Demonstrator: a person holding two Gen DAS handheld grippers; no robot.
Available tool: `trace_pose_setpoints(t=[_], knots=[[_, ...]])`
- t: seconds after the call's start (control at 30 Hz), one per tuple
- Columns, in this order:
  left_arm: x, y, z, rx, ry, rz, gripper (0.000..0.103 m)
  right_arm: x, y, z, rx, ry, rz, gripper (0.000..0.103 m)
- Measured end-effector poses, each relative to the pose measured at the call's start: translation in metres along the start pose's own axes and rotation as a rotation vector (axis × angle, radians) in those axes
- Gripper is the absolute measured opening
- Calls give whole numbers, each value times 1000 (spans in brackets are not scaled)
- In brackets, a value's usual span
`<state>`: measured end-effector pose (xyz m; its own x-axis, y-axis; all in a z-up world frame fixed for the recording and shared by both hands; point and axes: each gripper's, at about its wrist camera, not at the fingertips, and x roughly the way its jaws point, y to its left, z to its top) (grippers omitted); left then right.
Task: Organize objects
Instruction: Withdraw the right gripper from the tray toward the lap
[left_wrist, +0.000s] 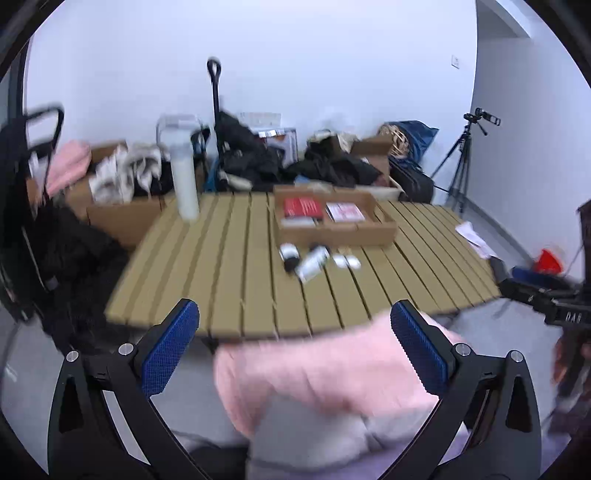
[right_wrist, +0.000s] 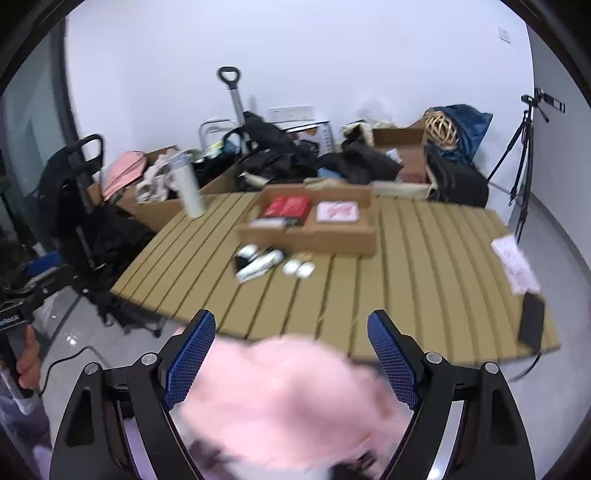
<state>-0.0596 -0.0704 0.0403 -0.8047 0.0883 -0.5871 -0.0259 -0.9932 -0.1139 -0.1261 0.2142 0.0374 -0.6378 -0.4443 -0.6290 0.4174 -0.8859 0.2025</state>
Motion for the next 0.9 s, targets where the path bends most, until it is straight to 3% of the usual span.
trace_pose_setpoints(t=[0.07, 0.13, 0.2, 0.33, 0.4, 0.5, 0.77, 0.9], knots=[[0, 4, -18, -42, 30, -42, 103, 5, 12, -16, 4, 39, 118, 87], [9, 5, -22, -46, 74, -17, 103, 10, 24, -20, -44, 62, 64, 87], [14, 10, -20, -66, 84, 11, 103, 10, 33, -16, -76, 31, -5, 87], [14, 17, -22, -91, 68, -15, 103, 6, 39, -18, -80, -7, -1, 87], [21, 19, -27, -95, 84, -8, 103, 10, 37, -19, -74, -10, -35, 87], [43, 23, -39, -123, 131, 0, 103, 19, 29, -27, -22, 2, 1, 87], [109, 30, -65, -137, 200, -29, 103, 99, 1, -57, 38, 183, 39, 86], [157, 29, -64, -110, 251, -26, 102, 139, -12, -56, 8, 229, 9, 77]])
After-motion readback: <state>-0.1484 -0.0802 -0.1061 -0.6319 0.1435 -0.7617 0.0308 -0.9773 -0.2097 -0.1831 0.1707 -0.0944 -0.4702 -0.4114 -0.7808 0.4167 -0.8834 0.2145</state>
